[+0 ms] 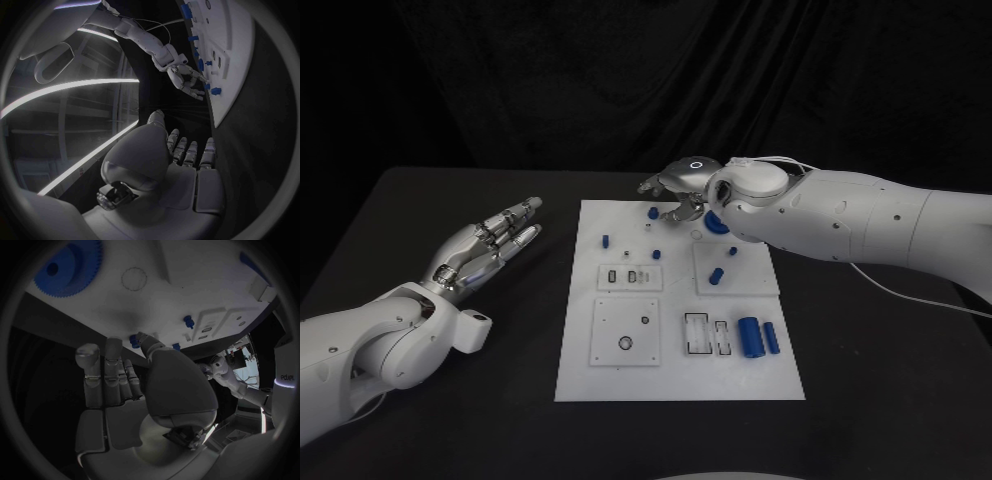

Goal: Assemble the parts on the task board

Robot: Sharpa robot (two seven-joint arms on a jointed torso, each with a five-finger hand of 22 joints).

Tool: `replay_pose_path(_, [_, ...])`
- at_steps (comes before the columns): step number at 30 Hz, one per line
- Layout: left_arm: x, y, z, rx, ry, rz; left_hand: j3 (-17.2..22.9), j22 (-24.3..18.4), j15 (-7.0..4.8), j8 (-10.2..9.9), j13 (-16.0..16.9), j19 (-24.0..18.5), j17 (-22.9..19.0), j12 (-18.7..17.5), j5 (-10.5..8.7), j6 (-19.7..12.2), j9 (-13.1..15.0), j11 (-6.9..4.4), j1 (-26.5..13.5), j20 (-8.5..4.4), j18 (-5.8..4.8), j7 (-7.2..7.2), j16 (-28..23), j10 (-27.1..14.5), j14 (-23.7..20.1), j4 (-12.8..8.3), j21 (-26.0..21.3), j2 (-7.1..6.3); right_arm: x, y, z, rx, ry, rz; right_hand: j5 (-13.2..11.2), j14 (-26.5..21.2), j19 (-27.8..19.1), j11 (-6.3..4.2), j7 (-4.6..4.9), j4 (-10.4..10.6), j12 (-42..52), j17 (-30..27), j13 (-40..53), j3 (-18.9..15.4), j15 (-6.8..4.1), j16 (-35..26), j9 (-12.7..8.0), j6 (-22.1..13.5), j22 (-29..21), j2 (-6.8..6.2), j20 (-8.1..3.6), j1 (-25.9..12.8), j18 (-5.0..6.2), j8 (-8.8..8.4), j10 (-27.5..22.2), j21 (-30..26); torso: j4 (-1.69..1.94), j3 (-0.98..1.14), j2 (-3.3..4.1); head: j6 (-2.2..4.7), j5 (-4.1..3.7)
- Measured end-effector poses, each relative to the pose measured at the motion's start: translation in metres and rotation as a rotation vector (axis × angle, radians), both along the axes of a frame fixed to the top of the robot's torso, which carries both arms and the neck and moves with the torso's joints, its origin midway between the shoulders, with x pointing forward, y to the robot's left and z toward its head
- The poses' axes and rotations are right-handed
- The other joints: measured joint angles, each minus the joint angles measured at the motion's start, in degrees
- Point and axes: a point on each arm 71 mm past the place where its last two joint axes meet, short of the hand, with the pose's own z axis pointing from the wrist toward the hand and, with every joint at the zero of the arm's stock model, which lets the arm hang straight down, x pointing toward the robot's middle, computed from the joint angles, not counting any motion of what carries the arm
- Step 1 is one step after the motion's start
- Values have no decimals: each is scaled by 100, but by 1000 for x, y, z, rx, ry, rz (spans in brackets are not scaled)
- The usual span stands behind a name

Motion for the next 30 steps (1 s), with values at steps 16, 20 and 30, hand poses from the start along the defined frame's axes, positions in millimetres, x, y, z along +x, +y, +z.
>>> replay_pose_path(16, [-4,3,1,-2,2,2,0,0,0,0,0,-20,0,0,-1,0,0,0,0,20,0,0,0,0,0,0,0,0,-37,-74,33,70,-77,-45,0,829,586,-308,320,279,7087,2111,6531,-245,-202,1258,173,1711,672,87,-199,128,-10,231,2499,271,-19,4,-8,8,52])
replay_pose_path(20, [-4,3,1,-3,2,1,0,0,0,0,0,-20,0,0,-1,0,0,0,0,20,0,0,0,0,0,0,0,0,-43,-87,30,66,-64,-79,0,1384,1140,-337,321,539,8508,3654,6838,-380,-212,2756,194,1712,1096,54,-212,-158,-236,129,3879,1219,-21,4,-12,-2,56])
replay_pose_path(30, [-2,1,1,-2,1,-1,0,0,0,0,0,-20,0,0,-1,0,-1,0,0,20,0,0,0,0,0,0,0,0,-47,-108,11,30,4,-181,0,1394,1578,-367,300,791,8601,3718,6843,-601,-215,3196,191,1691,1103,-8,-243,-429,-412,97,3943,2171,-23,4,1,-2,58])
